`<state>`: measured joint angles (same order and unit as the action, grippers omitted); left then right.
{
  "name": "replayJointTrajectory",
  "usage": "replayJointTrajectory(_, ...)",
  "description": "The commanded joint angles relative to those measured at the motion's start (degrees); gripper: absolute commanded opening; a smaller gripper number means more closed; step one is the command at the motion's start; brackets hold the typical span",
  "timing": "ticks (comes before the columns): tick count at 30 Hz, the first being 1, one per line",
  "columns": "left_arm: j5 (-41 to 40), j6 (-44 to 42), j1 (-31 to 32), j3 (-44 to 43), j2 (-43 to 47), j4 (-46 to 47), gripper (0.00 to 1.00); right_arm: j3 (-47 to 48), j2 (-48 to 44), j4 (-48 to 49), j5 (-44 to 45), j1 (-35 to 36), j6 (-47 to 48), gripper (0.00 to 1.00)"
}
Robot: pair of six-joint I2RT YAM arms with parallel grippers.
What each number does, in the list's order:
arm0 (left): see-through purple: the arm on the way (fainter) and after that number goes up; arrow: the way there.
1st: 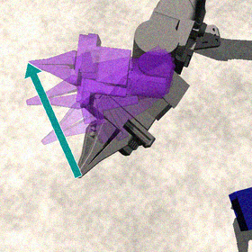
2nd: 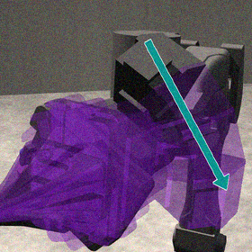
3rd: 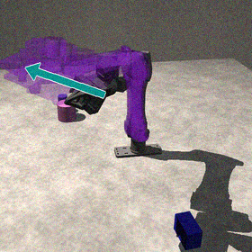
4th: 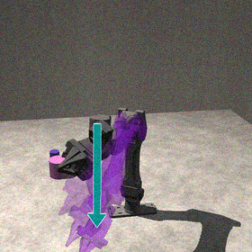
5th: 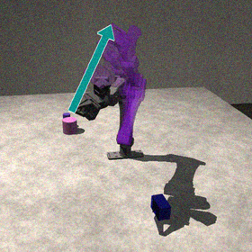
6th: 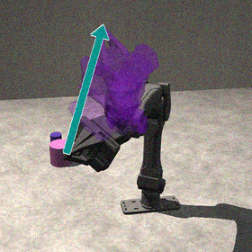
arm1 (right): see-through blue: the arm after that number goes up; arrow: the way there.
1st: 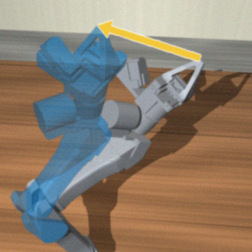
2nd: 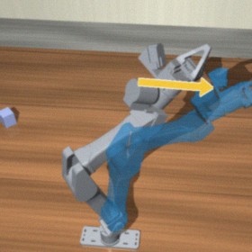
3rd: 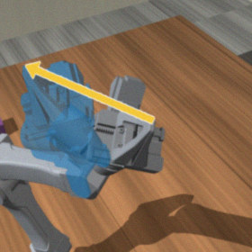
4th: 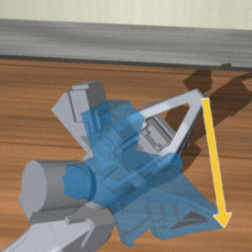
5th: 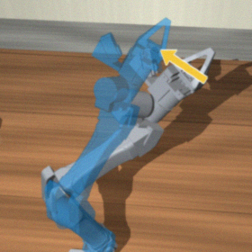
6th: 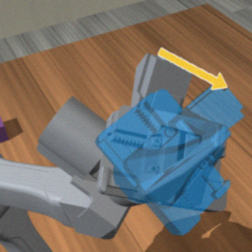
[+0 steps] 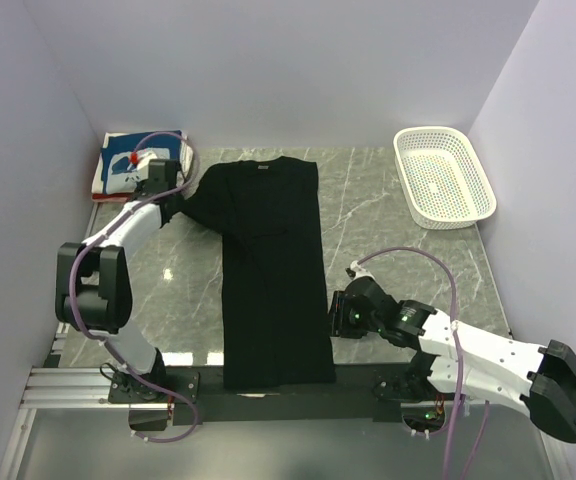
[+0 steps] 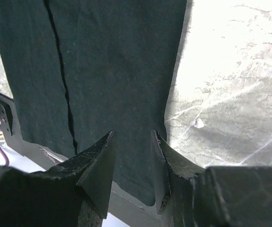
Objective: Fold and stack the t-shirts
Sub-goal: Fold the tshirt
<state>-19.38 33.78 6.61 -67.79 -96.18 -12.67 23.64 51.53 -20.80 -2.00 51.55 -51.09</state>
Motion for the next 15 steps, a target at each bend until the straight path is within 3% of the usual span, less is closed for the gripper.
replayJointTrajectory(1, 0.3, 3.5, -3.4, 2.4, 5.1, -0.6, 0.01, 2.7, 0.6, 1.9, 0.3, -0.2, 1.3, 0.42)
replayJointTrajectory(9, 4.3, 3.8, -9.1, 1.4, 5.0, -1.2, 0.03, 2.6, 1.7, 3.0, 0.0, -0.3, 1.9, 0.42)
replayJointTrajectory(13, 6.9, 3.9, -9.6, -0.1, 3.0, -2.4, 0.27, 2.7, 2.2, 3.2, -0.1, -0.3, 2.0, 0.42)
replayJointTrajectory(14, 7.1, 4.1, -9.6, 0.2, 3.4, -1.8, 0.41, 2.8, 2.2, 3.2, -0.1, -0.3, 2.0, 0.42)
replayJointTrajectory(15, 7.3, 4.4, -9.6, 0.6, 4.6, -1.2, 0.48, 2.9, 2.2, 3.2, -0.1, -0.4, 2.0, 0.42)
